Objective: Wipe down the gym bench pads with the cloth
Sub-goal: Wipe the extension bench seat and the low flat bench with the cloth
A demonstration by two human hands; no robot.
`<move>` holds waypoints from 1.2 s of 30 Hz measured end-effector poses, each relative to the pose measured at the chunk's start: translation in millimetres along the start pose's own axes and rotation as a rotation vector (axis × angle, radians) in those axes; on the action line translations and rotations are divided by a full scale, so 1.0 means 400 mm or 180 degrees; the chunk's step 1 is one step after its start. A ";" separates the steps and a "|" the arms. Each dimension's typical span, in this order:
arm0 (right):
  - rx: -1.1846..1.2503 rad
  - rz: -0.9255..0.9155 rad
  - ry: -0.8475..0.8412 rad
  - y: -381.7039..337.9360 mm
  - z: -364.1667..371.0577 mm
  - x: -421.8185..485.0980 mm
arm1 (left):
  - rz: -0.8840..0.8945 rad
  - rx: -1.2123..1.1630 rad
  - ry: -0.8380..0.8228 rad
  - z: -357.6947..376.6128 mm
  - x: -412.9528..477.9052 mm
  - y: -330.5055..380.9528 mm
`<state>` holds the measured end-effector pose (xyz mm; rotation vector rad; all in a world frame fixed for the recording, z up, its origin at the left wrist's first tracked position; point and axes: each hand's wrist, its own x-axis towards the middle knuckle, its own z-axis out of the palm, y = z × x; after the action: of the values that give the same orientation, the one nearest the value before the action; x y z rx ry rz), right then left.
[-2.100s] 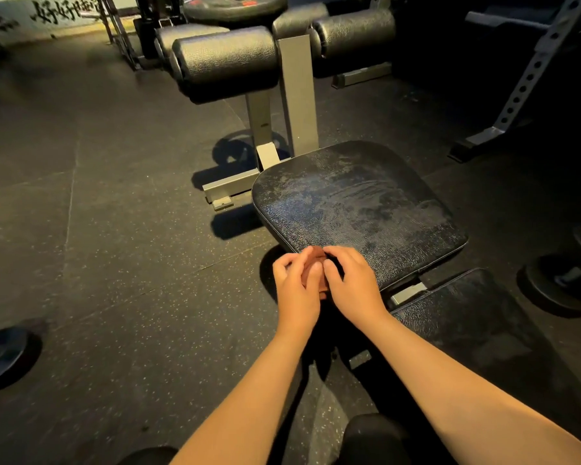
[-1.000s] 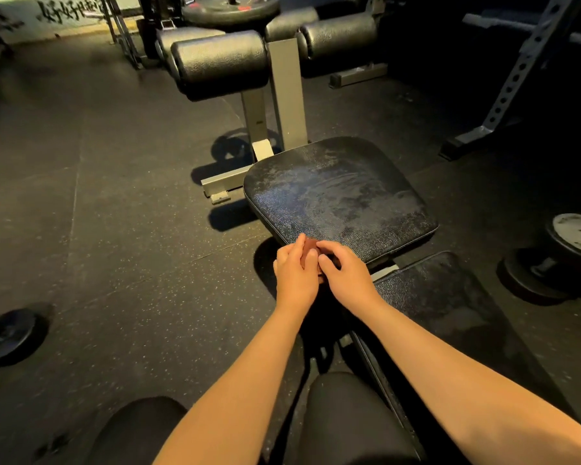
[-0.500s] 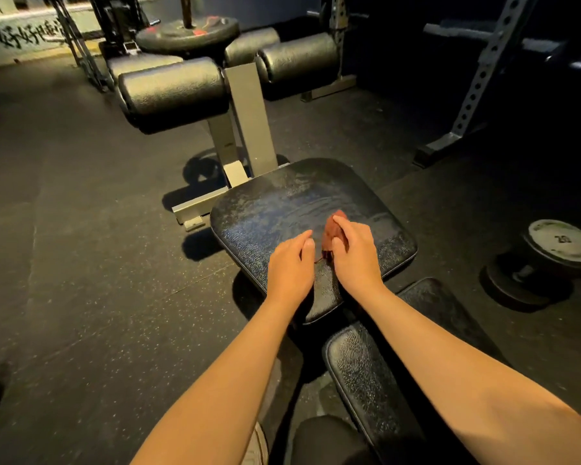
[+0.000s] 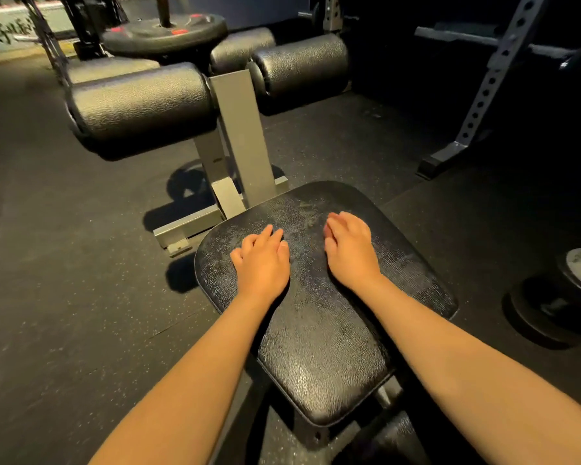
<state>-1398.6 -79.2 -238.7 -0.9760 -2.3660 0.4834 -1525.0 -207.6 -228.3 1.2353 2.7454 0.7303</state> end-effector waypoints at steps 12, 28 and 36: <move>-0.0109 0.0191 0.0076 -0.002 0.053 0.131 | 0.0286 -0.0038 0.0346 0.035 0.091 -0.013; 0.0249 -0.0628 -0.0659 -0.098 0.115 0.154 | 0.0051 -0.0673 0.0320 0.021 0.103 -0.016; 0.0200 -0.0041 -0.0376 -0.073 0.111 0.183 | 0.0064 -0.0904 0.0342 0.018 0.099 -0.019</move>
<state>-1484.4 -51.1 -234.8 -0.9265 -2.4438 0.6222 -1555.6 -180.7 -231.9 1.1950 2.5916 1.1723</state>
